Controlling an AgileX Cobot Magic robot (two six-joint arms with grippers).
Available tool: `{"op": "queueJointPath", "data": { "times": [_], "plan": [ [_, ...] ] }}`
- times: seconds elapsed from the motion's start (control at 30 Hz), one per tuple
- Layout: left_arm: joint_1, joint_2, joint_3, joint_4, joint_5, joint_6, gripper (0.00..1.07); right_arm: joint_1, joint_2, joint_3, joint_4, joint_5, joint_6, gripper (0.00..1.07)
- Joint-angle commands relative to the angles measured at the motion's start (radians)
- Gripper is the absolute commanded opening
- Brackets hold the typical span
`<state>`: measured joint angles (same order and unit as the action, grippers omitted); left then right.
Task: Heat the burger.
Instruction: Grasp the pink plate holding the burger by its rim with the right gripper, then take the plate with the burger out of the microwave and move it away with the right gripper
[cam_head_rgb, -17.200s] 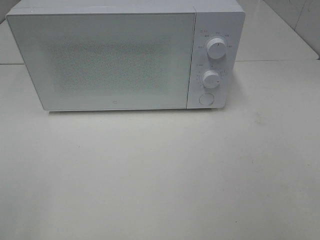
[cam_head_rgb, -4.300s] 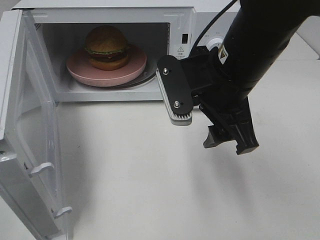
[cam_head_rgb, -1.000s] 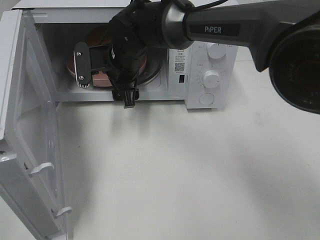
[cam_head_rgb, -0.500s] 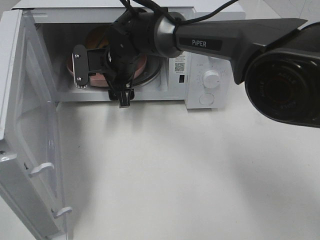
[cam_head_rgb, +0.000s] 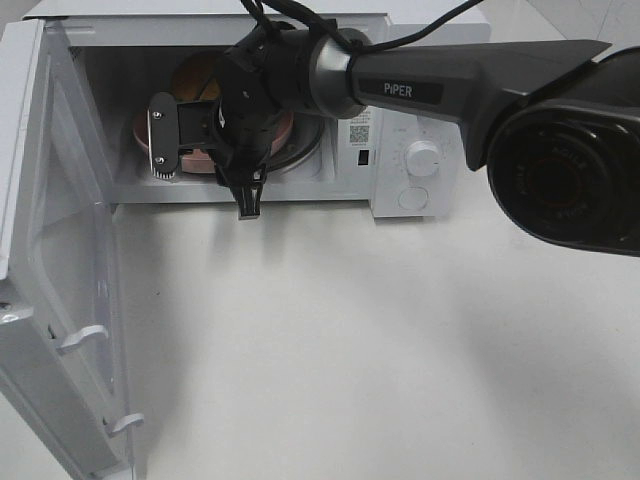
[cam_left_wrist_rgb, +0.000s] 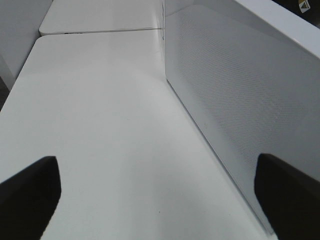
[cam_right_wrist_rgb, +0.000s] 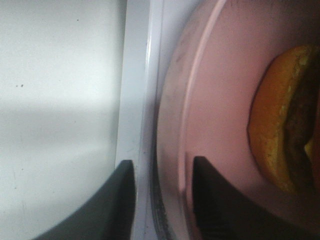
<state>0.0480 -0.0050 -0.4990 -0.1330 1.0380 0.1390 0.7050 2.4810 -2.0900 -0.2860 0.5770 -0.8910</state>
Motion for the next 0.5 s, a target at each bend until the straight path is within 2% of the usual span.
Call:
{"op": "queueJointPath", "data": {
  "times": [0.03,0.27,0.5],
  "plan": [
    [0.004,-0.021,0.002,0.001,-0.004,-0.005,0.98,0.0,0.001,-0.009,0.013,0.029,0.014,0.0],
    [0.004,-0.021,0.002,0.001,-0.004,-0.005,0.98,0.0,-0.005,-0.009,0.102,0.094,-0.068,0.0],
    [0.004,-0.021,0.002,0.001,-0.004,-0.005,0.98,0.011,-0.015,-0.009,0.134,0.15,-0.16,0.0]
  ]
}}
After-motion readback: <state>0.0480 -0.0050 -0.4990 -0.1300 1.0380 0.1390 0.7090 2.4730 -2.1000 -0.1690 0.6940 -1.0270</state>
